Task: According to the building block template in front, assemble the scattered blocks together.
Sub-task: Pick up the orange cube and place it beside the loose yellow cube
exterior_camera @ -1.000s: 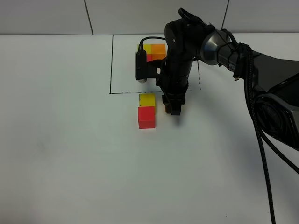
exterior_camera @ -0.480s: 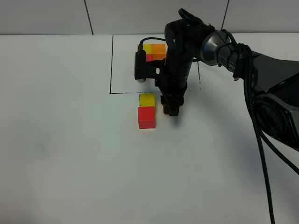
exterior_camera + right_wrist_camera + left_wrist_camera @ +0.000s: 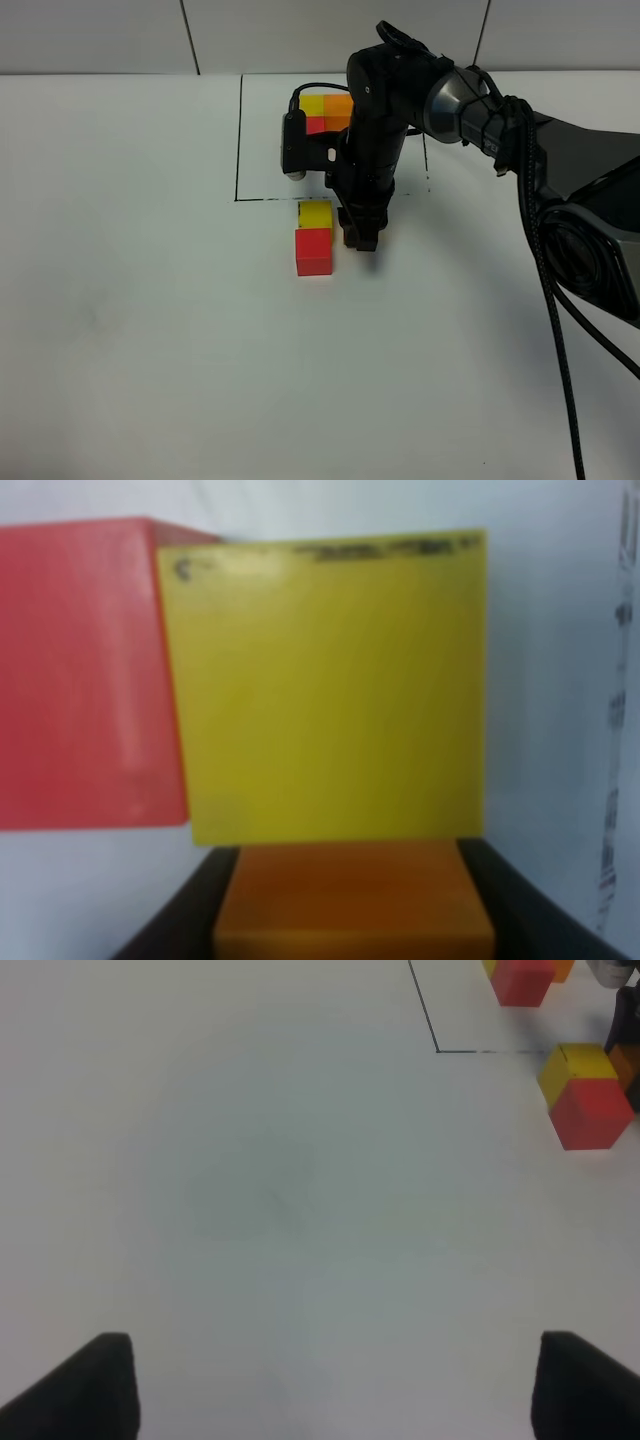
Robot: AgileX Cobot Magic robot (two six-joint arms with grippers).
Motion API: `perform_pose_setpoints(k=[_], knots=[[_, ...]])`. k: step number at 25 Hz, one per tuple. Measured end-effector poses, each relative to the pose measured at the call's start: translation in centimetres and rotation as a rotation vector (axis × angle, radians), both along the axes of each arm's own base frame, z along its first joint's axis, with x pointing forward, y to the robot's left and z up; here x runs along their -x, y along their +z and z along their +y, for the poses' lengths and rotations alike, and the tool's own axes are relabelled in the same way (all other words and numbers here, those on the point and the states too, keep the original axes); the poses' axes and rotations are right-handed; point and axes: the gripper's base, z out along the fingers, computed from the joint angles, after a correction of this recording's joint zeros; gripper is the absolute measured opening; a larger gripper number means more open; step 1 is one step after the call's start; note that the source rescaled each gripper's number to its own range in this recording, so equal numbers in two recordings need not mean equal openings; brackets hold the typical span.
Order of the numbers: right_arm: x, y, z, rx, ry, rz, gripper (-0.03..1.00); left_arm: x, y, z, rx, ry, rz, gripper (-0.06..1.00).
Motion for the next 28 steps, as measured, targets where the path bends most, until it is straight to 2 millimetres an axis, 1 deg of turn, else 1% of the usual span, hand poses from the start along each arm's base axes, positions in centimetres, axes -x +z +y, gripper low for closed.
perform_pose_setpoints(k=[21,28], knots=[[-0.05,-0.01,0.13,-0.007,-0.003,0.000,0.01,0.00,0.00,0.00,0.000,0.000,0.000,0.73],[0.12,0.00,0.65,-0.011,0.006,-0.006,0.01,0.00,0.00,0.00,0.000,0.000,0.000,0.73]])
